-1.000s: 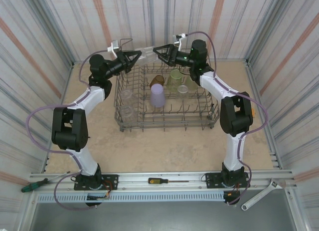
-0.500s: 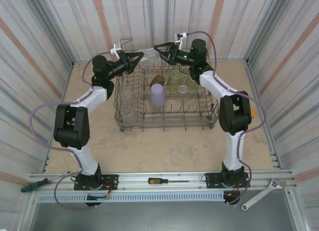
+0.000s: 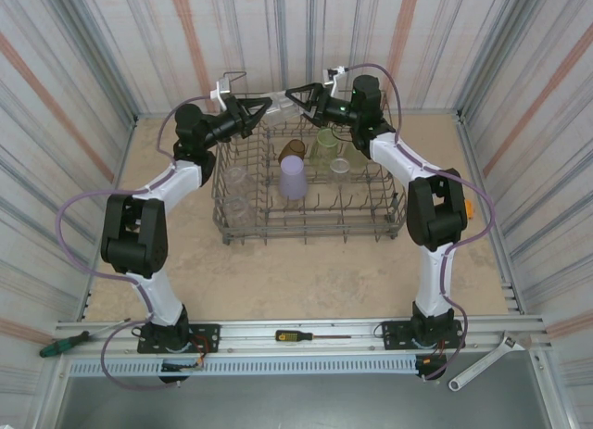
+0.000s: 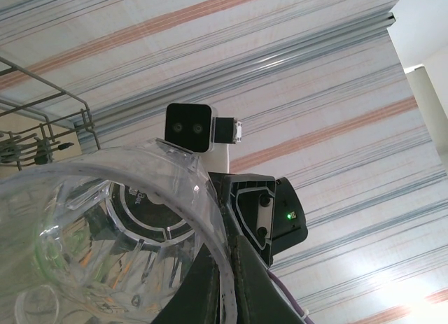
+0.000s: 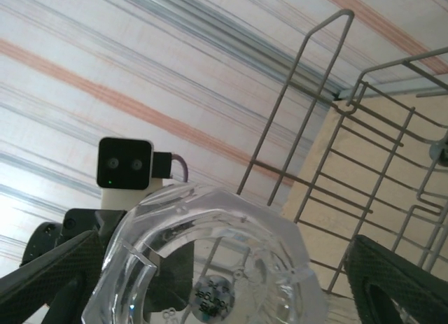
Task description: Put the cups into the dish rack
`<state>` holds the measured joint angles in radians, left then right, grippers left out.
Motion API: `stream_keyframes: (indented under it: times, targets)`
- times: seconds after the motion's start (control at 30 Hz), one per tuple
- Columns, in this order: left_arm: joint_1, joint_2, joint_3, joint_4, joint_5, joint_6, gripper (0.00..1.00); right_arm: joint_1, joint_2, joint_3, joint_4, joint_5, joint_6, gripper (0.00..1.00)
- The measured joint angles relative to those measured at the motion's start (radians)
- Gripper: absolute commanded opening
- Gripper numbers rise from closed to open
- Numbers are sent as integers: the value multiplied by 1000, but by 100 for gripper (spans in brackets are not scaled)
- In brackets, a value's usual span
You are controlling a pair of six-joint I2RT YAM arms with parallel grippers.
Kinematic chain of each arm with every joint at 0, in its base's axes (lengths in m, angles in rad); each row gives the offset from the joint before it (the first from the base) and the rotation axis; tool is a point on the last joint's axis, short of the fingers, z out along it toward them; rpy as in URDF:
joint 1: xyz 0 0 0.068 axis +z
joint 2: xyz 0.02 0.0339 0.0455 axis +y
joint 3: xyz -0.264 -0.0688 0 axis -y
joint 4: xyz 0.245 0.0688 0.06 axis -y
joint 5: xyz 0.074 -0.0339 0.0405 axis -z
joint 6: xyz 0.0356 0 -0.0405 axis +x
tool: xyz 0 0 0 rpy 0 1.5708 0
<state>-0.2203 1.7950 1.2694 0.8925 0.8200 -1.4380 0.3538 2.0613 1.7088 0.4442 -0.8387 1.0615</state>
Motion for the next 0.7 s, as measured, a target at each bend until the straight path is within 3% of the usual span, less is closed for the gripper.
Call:
stream_keyframes:
  times: [0.1, 0.23, 0.3, 0.4, 0.43, 0.6, 0.7]
  targets:
    - [0, 0, 0, 0, 0, -3, 0, 7, 0, 0, 13, -5, 2, 82]
    - [2, 0, 0, 4, 3, -4, 0, 10, 0, 0, 32, -7, 16, 68]
    - [4, 0, 0, 11, 5, -6, 13, 10, -1, 0, 43, -8, 27, 59]
    - [4, -1, -4, 20, 2, -2, 17, 11, -1, 0, 53, -10, 27, 50]
    - [4, -2, -8, 18, 1, 2, 21, 13, -1, 0, 52, -12, 27, 48]
    - [5, -44, -30, -48, 0, 75, 66, 22, -1, 0, 48, -16, 15, 44]
    - [12, -83, -41, -99, -1, 112, 74, 28, -1, 0, 46, -14, -2, 44]
